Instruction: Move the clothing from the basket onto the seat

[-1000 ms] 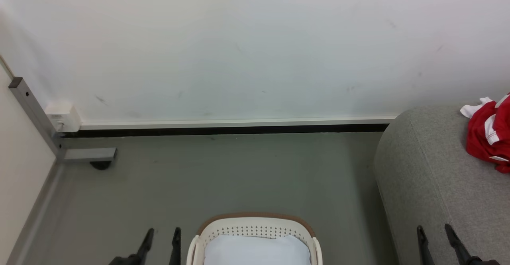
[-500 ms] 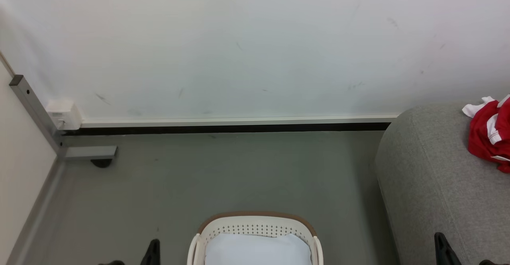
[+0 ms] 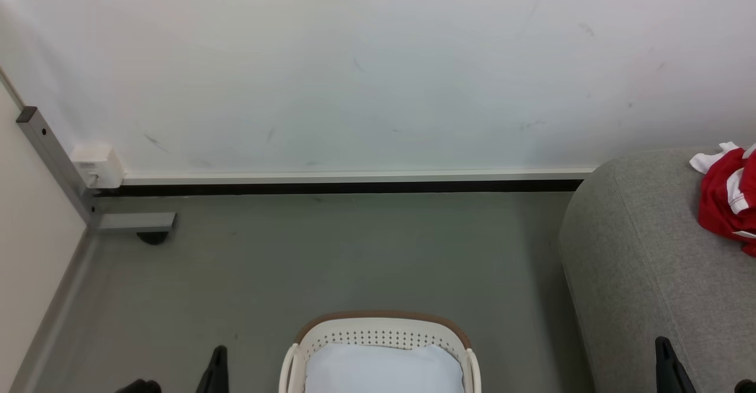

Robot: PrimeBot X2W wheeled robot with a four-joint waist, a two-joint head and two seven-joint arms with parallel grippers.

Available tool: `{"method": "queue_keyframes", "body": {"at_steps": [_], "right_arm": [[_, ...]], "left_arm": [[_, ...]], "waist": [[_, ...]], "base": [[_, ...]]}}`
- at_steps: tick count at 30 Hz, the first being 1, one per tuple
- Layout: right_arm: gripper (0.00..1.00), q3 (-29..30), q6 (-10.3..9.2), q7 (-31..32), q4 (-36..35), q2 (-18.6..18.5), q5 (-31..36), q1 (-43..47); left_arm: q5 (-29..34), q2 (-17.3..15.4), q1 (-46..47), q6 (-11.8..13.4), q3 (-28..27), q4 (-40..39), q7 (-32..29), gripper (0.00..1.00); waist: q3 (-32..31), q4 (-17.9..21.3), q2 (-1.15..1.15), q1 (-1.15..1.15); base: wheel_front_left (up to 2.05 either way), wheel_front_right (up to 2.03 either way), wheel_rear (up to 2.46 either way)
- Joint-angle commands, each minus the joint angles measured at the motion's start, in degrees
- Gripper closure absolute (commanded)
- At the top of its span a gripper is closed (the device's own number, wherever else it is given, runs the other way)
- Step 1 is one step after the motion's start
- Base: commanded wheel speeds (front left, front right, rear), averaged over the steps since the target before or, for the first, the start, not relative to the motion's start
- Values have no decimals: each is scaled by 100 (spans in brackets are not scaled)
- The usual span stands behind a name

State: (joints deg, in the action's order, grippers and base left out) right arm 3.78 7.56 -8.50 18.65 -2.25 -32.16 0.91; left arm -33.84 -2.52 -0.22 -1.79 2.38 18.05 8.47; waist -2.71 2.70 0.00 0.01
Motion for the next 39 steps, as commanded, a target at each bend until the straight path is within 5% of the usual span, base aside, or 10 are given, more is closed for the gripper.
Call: {"method": "queue_keyframes", "body": {"at_steps": [1,39], "right_arm": [[100,23,-3,50,-108,-54,-241,-203],[100,153,-7,776,-300,-74,-3108,-486]], "left_arm": [[-241,-22,163,-34,-51,-107,-48,100],[-3022,-37,422,-307,-480,-266,-773,100]], "waist": [[4,-4,0,-1],[114,-107,0,-1]], "base": [[0,0,0],[0,0,0]]}}
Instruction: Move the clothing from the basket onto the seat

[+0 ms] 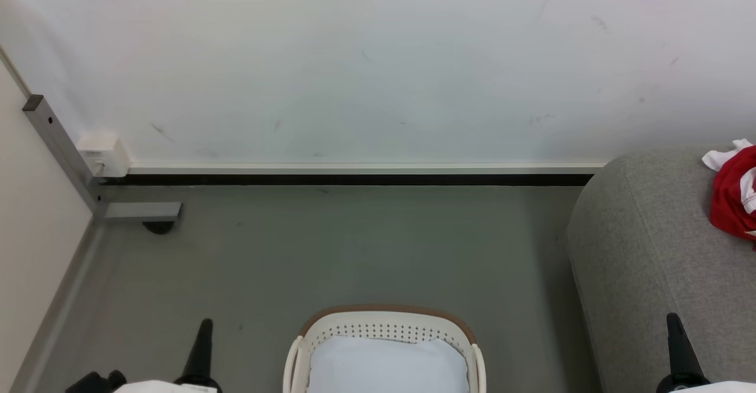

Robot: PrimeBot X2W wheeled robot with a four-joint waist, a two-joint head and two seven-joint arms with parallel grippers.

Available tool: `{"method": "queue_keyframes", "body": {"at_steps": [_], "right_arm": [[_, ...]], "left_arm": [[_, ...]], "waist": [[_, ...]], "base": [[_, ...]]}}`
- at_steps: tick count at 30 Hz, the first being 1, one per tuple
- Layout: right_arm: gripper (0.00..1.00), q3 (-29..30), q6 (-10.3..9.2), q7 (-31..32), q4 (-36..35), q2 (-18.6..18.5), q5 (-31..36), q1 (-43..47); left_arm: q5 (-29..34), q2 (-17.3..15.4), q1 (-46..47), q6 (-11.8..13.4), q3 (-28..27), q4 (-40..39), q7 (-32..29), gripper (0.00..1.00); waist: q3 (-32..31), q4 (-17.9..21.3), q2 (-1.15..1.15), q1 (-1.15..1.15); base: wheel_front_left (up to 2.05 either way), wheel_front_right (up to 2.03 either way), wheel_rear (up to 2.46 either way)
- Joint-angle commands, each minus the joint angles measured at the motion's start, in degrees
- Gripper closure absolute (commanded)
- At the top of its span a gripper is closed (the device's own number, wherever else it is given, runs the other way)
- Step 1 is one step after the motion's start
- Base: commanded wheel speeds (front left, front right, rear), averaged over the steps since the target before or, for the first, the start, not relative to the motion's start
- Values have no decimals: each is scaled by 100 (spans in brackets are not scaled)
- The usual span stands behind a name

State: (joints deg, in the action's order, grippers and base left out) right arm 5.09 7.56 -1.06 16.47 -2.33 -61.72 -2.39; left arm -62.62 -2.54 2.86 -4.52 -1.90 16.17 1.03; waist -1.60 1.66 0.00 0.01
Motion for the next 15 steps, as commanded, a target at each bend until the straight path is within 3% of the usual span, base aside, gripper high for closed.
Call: {"method": "queue_keyframes", "body": {"at_steps": [1,15], "right_arm": [[100,25,-7,52,-86,-65,-213,-161],[100,58,-8,241,-133,-70,-968,-228]], "left_arm": [[-212,-36,119,-40,-61,-82,-48,100],[-954,-41,192,-113,-171,-121,-241,100]], "waist": [[6,-5,0,-1],[43,-41,0,-1]], "base": [[0,0,0],[0,0,0]]}}
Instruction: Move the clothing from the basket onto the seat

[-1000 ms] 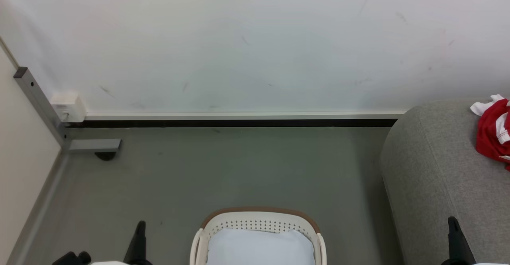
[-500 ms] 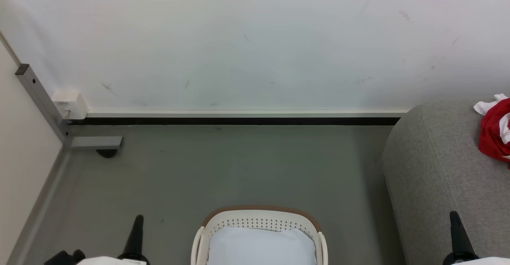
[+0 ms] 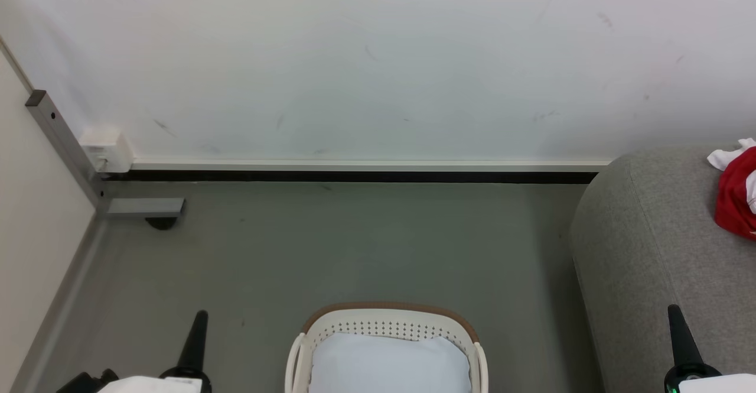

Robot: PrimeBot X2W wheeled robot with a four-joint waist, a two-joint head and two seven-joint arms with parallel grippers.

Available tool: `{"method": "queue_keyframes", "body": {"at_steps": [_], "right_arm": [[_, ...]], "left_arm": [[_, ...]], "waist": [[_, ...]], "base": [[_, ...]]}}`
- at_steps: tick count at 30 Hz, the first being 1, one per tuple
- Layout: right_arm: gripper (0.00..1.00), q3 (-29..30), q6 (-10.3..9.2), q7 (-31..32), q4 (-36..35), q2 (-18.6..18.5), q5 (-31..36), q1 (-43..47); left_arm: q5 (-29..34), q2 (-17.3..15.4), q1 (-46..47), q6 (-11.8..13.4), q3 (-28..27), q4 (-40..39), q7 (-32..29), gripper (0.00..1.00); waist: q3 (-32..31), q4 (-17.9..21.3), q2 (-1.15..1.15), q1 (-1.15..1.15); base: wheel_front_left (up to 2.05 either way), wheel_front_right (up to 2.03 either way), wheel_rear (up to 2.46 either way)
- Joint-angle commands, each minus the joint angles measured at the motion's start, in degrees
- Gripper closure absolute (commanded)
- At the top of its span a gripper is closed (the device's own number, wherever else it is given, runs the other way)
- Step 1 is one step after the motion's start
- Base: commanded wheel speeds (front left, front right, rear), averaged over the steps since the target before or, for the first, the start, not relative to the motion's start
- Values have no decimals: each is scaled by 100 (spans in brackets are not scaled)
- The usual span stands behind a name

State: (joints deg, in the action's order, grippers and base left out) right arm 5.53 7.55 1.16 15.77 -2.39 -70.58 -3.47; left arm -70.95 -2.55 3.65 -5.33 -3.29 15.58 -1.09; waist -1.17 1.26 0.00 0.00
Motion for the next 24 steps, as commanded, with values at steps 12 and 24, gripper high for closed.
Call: {"method": "queue_keyframes", "body": {"at_steps": [12,24], "right_arm": [[100,43,-8,180,-98,-68,-717,-160],[100,70,-9,325,-134,-69,-1271,-237]], "left_arm": [[-717,-43,166,-90,-125,-92,-187,100],[-1260,-47,214,-142,-208,-116,-333,100]], "waist": [[35,-33,0,0],[69,-65,0,0]], "base": [[0,0,0],[0,0,0]]}}
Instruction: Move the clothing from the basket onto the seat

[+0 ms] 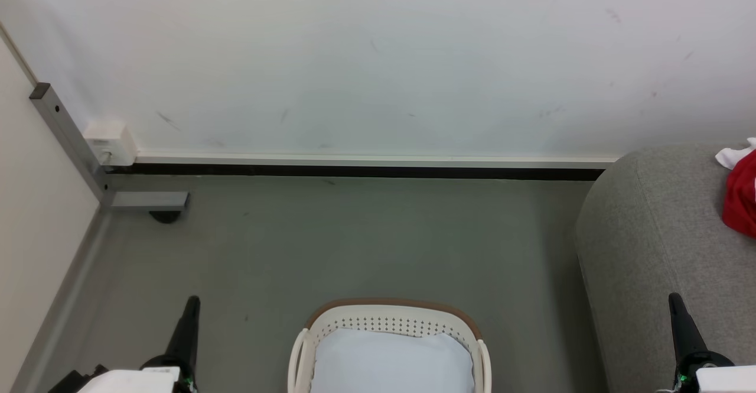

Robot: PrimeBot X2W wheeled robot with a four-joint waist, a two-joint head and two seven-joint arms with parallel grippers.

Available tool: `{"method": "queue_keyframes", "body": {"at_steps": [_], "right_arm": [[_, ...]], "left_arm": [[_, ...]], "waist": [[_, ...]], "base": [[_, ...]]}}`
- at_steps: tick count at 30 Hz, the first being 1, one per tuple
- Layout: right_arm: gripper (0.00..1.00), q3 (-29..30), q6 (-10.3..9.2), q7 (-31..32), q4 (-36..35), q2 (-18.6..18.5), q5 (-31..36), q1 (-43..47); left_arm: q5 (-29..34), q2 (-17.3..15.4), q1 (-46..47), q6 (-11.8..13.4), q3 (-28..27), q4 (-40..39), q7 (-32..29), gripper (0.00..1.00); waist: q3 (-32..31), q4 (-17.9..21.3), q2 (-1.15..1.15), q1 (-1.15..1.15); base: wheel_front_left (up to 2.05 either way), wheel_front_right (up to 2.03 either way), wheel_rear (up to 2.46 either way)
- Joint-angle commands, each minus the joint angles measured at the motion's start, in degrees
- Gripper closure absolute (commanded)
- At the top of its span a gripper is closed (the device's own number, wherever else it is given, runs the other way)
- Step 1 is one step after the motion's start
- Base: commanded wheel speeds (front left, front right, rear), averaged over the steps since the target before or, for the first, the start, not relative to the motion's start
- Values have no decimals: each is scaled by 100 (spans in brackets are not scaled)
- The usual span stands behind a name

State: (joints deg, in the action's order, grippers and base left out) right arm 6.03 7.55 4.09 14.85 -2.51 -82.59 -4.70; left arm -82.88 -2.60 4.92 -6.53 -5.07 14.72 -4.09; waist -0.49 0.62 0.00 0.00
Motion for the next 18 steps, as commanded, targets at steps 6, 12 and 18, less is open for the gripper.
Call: {"method": "queue_keyframes", "body": {"at_steps": [6,12,18], "right_arm": [[100,35,-10,99,-62,-59,-339,-127],[100,47,-11,157,-79,-59,-610,-133],[100,58,-11,226,-94,-60,-843,-168]], "left_arm": [[-348,-44,99,-50,-72,-44,-96,100],[-582,-45,125,-71,-111,-57,-157,100],[-813,-46,151,-104,-142,-71,-224,100]], "waist": [[19,-17,0,0],[36,-34,0,0],[53,-50,0,0]], "base": [[0,0,0],[0,0,0],[0,0,0]]}}
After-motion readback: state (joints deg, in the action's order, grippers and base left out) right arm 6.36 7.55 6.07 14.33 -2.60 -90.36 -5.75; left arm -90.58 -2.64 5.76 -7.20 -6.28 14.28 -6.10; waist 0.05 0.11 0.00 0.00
